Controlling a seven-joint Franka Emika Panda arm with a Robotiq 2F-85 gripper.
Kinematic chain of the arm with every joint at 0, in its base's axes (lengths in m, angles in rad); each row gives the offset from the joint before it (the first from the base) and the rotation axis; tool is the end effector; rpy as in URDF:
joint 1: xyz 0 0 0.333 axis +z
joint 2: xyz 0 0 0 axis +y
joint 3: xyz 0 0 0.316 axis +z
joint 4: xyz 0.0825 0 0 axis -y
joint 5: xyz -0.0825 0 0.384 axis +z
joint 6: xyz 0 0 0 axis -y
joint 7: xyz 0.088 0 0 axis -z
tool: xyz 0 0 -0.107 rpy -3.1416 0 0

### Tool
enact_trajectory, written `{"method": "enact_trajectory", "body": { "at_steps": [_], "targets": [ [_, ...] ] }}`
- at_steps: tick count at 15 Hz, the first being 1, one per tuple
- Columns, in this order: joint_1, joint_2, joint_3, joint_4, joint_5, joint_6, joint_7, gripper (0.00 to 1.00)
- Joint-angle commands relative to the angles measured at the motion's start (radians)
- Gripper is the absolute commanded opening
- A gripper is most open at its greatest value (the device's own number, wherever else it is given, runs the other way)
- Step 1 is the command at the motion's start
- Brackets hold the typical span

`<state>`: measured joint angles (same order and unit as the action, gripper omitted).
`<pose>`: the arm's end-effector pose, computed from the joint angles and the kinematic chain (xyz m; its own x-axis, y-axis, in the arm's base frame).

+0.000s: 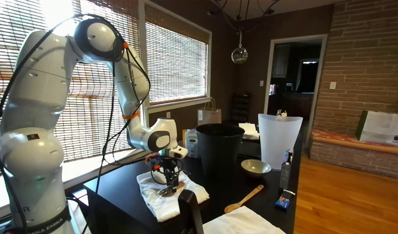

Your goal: Unfold the white cloth on the left, remove the brown object in a plastic wrapping from the white cloth and put it on the table

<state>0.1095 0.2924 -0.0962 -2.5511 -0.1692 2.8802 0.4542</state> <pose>0.4529 0.0129 0.1654 0.9615 -0.2681 0.0602 -0.2714 -0.9608 0.0563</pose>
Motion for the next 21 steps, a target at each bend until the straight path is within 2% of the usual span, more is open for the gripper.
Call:
{"method": "enact_trajectory", "body": {
  "at_steps": [1,5,7,8,11,14,17,21],
  "targets": [
    [0.024,0.029,-0.015,0.020,0.056,0.035,-0.002,0.44],
    [0.028,0.035,-0.017,0.023,0.104,0.058,-0.001,0.16],
    [0.047,0.016,-0.045,0.023,0.101,0.050,0.021,0.06],
    [0.061,0.002,-0.066,0.020,0.090,0.047,0.035,0.10],
    [0.112,-0.035,-0.145,0.018,0.047,0.030,0.085,0.10],
    [0.133,-0.080,-0.209,0.013,-0.003,0.018,0.094,0.10],
    [0.117,-0.116,-0.260,0.016,-0.081,-0.003,0.089,0.10],
    [0.085,-0.150,-0.332,0.024,-0.266,-0.071,0.115,0.10]
  ]
}}
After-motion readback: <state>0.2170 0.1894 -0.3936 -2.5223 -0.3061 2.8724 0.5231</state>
